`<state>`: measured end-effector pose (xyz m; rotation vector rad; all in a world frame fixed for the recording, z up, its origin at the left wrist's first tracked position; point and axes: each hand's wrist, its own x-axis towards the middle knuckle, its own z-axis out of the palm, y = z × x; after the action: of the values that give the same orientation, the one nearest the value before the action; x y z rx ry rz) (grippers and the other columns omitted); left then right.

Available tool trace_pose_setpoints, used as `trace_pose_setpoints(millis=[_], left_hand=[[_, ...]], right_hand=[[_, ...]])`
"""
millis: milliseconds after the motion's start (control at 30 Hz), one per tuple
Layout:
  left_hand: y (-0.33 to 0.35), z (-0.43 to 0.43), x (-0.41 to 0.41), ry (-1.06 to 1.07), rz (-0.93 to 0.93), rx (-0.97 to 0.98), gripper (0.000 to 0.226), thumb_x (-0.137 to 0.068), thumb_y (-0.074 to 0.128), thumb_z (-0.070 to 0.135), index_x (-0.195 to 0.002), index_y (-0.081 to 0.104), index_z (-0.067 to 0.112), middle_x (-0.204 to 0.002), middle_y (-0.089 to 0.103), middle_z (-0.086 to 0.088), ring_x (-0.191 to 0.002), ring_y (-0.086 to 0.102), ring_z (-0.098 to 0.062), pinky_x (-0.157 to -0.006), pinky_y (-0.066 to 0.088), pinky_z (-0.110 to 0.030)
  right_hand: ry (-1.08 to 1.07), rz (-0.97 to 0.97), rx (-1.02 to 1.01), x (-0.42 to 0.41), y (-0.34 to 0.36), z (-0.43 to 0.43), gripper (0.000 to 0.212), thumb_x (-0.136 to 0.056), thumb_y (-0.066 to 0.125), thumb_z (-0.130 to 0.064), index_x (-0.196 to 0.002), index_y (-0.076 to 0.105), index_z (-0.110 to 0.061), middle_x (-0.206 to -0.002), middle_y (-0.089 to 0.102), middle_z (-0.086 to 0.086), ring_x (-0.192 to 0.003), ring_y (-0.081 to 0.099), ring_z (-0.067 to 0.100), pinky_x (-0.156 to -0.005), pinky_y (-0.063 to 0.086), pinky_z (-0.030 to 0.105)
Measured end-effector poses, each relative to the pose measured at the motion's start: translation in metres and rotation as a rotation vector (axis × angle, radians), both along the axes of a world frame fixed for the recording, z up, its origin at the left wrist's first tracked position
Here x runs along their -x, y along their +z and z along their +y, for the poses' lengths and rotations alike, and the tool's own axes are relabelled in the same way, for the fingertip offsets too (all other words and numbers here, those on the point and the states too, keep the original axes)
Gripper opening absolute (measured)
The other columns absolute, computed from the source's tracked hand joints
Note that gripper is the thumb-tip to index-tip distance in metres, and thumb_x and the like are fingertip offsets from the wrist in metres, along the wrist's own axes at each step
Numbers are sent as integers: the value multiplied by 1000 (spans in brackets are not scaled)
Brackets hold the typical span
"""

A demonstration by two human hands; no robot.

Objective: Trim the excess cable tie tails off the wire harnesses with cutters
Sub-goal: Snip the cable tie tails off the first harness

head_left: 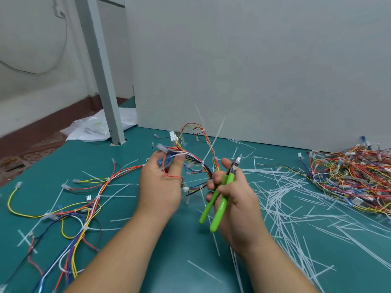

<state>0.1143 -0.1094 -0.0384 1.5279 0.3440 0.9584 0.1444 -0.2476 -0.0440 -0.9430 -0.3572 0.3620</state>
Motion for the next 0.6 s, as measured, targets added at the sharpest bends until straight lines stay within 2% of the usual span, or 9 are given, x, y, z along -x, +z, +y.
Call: trace_pose_setpoints(millis=[33,133,200,267,367,467,533,600], left_hand=[[-2,-3,0,-6,8,35,7,-98,64,29,-93,68,26,-79,71,12,-66,64,-5,-56,47,-24],[-9,-14,2,-68,-27,256,6,-100,60,32,-99,64,29,-86,73,17,-84,76,-14,-50,50,-21],[-10,-18,4,-102,-53,369,7,-100,58,32,-101,64,31,-86,72,16,-84,76,-15,-60,57,-23],[-10,-18,5,-125,-70,418,15,-102,56,29,-96,67,36,-86,73,13,-81,76,-18,-70,62,-28],[-10,-17,8,-162,-69,445,13,-100,54,39,-97,66,36,-97,78,0,-88,77,-27,-78,64,-38],[-10,-20,10,-186,-89,427,16,-91,55,49,-94,67,39,-93,79,-8,-84,77,-30,-71,64,-33],[-10,-22,10,-159,-84,336,19,-94,52,47,-86,69,42,-83,78,0,-74,77,-22,-61,59,-26],[-8,-24,11,-160,-94,185,24,-93,51,43,-82,66,29,-72,75,3,-63,71,-10,-56,51,-17]], right_hand=[[-49,-46,73,0,-2,1,62,-69,54,-7,-129,54,-21,-85,60,-3,-79,51,16,-70,43,29],[-128,-129,136,2,-5,4,51,-82,60,-19,-131,56,-33,-95,65,-3,-88,58,15,-70,52,28],[-134,-164,166,3,-8,4,48,-90,56,-27,-135,54,-45,-96,63,-6,-88,60,12,-75,56,31],[-146,-213,233,5,-8,4,47,-94,51,-34,-136,53,-54,-95,60,-9,-84,57,11,-80,54,33],[-203,-261,271,6,-6,4,39,-104,48,-34,-141,53,-44,-93,61,-9,-81,54,12,-77,51,27],[-340,-267,297,5,-4,2,23,-109,49,-31,-117,68,-21,-82,67,-8,-67,54,11,-64,50,24],[-398,-256,326,3,-4,1,17,-103,60,-30,-109,70,-18,-78,71,-6,-64,57,7,-63,50,23],[-408,-265,375,0,-7,1,10,-97,71,-25,-105,72,-19,-77,73,-4,-65,61,5,-67,52,24]])
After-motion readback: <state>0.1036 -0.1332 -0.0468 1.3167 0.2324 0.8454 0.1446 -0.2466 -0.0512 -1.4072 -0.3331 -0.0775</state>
